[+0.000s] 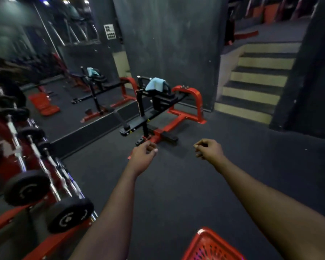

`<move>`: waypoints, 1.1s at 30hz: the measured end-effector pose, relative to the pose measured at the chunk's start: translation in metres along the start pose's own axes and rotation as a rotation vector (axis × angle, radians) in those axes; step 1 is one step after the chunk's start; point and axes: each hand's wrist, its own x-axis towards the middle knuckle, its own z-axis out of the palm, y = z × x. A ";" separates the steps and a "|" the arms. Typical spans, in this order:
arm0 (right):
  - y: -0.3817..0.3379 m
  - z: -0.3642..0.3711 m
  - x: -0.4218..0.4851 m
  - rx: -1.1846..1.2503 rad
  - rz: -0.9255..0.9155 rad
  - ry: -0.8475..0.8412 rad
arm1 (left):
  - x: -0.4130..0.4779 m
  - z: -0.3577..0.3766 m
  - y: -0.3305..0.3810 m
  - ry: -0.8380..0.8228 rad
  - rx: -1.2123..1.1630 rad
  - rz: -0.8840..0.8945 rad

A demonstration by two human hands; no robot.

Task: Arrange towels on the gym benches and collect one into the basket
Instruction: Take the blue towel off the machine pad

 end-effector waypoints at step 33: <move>-0.131 0.186 0.920 -0.192 -0.134 -0.014 | 0.931 0.057 -0.179 -0.074 -0.065 0.044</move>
